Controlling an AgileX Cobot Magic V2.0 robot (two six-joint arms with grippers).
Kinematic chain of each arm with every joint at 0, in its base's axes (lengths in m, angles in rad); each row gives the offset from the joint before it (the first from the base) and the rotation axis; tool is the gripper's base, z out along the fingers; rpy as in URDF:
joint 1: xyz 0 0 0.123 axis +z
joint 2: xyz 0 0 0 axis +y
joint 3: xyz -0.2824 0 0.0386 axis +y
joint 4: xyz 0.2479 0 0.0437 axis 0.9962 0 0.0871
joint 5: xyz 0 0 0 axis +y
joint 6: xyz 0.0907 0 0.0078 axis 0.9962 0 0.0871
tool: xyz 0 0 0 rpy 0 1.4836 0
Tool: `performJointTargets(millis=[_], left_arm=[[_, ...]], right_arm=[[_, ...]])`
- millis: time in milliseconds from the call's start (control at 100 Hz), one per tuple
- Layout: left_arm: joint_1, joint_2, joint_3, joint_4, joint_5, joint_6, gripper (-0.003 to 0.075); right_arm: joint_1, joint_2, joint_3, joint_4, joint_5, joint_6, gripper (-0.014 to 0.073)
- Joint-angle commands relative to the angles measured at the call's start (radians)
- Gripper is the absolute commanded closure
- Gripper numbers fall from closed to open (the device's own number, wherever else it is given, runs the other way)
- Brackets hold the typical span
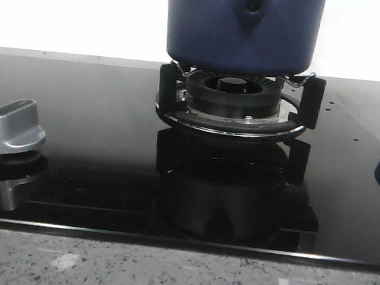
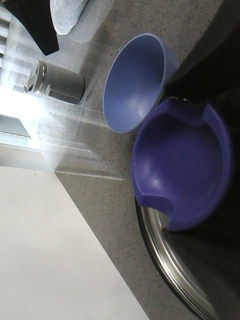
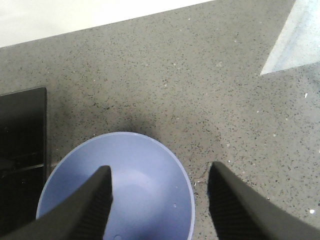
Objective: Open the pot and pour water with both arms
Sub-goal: 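Lower the glass lid onto the pot and open the left gripper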
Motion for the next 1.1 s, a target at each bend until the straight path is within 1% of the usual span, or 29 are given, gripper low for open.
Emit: performJointTargets(millis=[0, 40, 80, 290, 470, 540, 590, 640, 710, 750, 760, 780, 790, 820, 830, 850, 860, 880, 900, 950, 970, 1030, 1090], left_arm=[[-0.009, -0.053, -0.036, -0.077, 0.02, -0.001, 0.016], [-0.009, -0.053, -0.036, -0.082, 0.02, -0.001, 0.0134], [-0.009, -0.055, -0.036, -0.095, 0.027, -0.001, 0.0126], [0.029, -0.089, -0.099, -0.183, 0.154, -0.001, 0.0127], [0.098, -0.173, -0.165, -0.183, 0.175, -0.001, 0.0138], [0.135, -0.217, -0.171, -0.183, 0.176, -0.006, 0.0156], [0.165, -0.249, -0.171, -0.181, 0.176, -0.044, 0.0188], [0.199, -0.28, -0.171, -0.171, 0.176, -0.096, 0.0238], [0.25, -0.321, -0.171, -0.137, 0.176, -0.171, 0.0344], [0.283, -0.346, -0.171, -0.111, 0.176, -0.207, 0.0428], [0.288, -0.35, -0.171, -0.099, 0.176, -0.21, 0.046], [0.305, -0.362, -0.171, -0.08, 0.176, -0.22, 0.0493], [0.315, -0.37, -0.171, -0.073, 0.176, -0.226, 0.0526], [0.334, -0.386, -0.171, -0.047, 0.176, -0.23, 0.0596], [0.339, -0.389, -0.171, -0.034, 0.176, -0.231, 0.0632], [0.353, -0.401, -0.171, -0.014, 0.176, -0.231, 0.0669], [0.361, -0.409, -0.171, -0.007, 0.176, -0.231, 0.0708], [0.373, -0.421, -0.171, 0.012, 0.176, -0.231, 0.0738], [0.38, -0.429, -0.171, 0.026, 0.174, -0.237, 0.074], [0.405, -0.455, -0.171, 0.053, 0.163, -0.278, 0.0741], [0.41, -0.465, -0.171, 0.065, 0.16, -0.292, 0.0741], [0.431, -0.497, -0.171, 0.11, 0.135, -0.366, 0.0741], [0.447, -0.53, -0.158, 0.177, 0.084, -0.431, 0.0741]], right_arm=[[-0.003, -0.024, -0.035, 0.006, -0.06, -0.013, 0.0211], [-0.003, -0.024, -0.035, 0.006, -0.06, -0.013, 0.0211], [-0.003, -0.024, -0.035, 0.006, -0.06, -0.013, 0.0211], [-0.003, -0.024, -0.035, 0.006, -0.06, -0.013, 0.0211], [0.034, -0.024, -0.035, 0.006, -0.06, -0.013, 0.0211], [0.06, -0.024, -0.035, 0.016, -0.063, -0.013, 0.0211], [0.083, -0.031, -0.035, 0.03, -0.069, -0.013, 0.0211], [0.105, -0.037, -0.035, 0.042, -0.076, -0.013, 0.0212], [0.134, -0.056, -0.035, 0.051, -0.089, -0.013, 0.0237], [0.148, -0.071, -0.035, 0.057, -0.098, -0.015, 0.0273], [0.153, -0.073, -0.035, 0.059, -0.103, -0.015, 0.0281], [0.161, -0.08, -0.035, 0.067, -0.111, -0.015, 0.0307], [0.164, -0.083, -0.035, 0.071, -0.116, -0.017, 0.0326], [0.174, -0.096, -0.035, 0.097, -0.132, -0.019, 0.0369], [0.178, -0.099, -0.035, 0.103, -0.143, -0.019, 0.0381], [0.186, -0.108, -0.033, 0.126, -0.161, -0.021, 0.0417], [0.188, -0.111, -0.03, 0.134, -0.168, -0.021, 0.0443], [0.195, -0.12, -0.023, 0.159, -0.19, -0.023, 0.0485], [0.203, -0.13, -0.019, 0.185, -0.213, -0.026, 0.0515], [0.227, -0.152, 0.005, 0.248, -0.274, -0.062, 0.0635], [0.24, -0.161, 0.012, 0.274, -0.3, -0.076, 0.0663], [0.279, -0.184, 0.051, 0.332, -0.368, -0.132, 0.066], [0.331, -0.208, 0.095, 0.341, -0.429, -0.181, 0.066]])
